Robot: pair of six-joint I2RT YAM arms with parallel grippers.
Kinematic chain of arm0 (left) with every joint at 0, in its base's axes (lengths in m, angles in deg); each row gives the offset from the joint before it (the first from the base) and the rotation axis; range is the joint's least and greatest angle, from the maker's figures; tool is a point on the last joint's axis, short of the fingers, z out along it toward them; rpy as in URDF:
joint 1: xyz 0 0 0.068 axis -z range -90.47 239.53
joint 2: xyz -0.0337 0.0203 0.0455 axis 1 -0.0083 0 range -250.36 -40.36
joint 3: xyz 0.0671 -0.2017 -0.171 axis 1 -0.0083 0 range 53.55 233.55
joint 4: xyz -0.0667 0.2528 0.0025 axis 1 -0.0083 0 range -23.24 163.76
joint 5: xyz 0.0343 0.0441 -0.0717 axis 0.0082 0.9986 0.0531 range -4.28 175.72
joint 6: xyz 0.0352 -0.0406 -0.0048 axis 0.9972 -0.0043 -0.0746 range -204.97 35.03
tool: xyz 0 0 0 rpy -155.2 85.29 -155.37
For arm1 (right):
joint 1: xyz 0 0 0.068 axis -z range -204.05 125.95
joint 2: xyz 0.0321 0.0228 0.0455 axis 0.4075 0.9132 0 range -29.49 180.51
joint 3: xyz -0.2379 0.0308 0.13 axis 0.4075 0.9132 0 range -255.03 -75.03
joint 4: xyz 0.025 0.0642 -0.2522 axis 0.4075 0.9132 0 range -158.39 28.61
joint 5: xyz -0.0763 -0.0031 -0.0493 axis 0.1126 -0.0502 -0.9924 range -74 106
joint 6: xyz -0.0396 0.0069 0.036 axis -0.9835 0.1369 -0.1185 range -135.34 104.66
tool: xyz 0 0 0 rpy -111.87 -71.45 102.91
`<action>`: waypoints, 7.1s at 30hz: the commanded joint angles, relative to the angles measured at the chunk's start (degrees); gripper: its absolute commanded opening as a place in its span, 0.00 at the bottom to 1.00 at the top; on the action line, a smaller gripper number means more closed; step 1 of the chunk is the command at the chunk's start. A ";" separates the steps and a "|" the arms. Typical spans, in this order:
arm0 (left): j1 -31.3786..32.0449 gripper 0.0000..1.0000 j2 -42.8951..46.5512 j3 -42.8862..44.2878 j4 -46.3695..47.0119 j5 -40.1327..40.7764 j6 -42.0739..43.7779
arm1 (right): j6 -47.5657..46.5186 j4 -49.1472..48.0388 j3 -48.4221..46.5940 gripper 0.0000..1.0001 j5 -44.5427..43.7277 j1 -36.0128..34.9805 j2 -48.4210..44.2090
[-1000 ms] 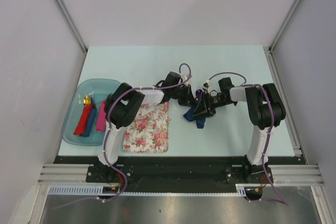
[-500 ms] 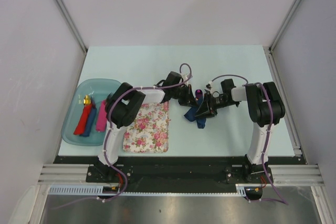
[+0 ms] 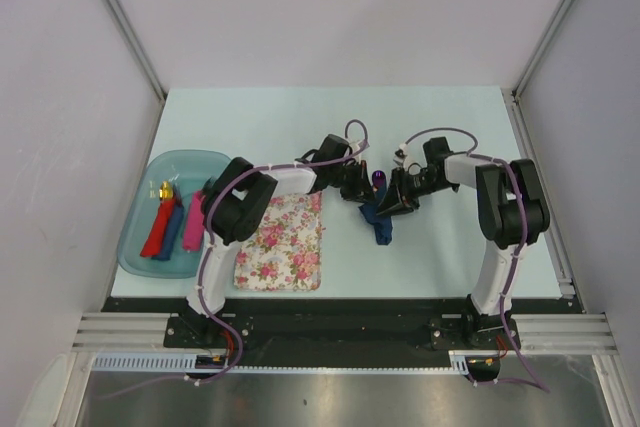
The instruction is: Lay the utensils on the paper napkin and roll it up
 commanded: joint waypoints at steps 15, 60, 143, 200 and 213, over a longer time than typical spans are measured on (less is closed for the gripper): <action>1.06 0.00 -2.18 2.09 -5.56 4.66 3.92 | -6.98 16.20 -5.54 0.18 -11.39 -5.88 -2.93; 1.59 0.01 3.97 -14.96 10.00 -4.13 -1.53 | -5.31 11.02 3.78 0.21 -9.99 0.71 3.22; 1.51 0.00 6.17 -3.45 7.01 4.92 3.13 | -2.41 2.23 3.26 0.61 -7.88 4.40 -7.94; 0.01 0.00 49.32 -2.30 -0.02 -32.17 20.61 | -4.00 -36.97 8.01 0.91 0.20 -10.36 -58.13; 0.89 0.00 53.54 -7.31 -0.90 -32.96 23.70 | -6.98 -31.70 3.26 0.59 1.97 -18.27 -56.46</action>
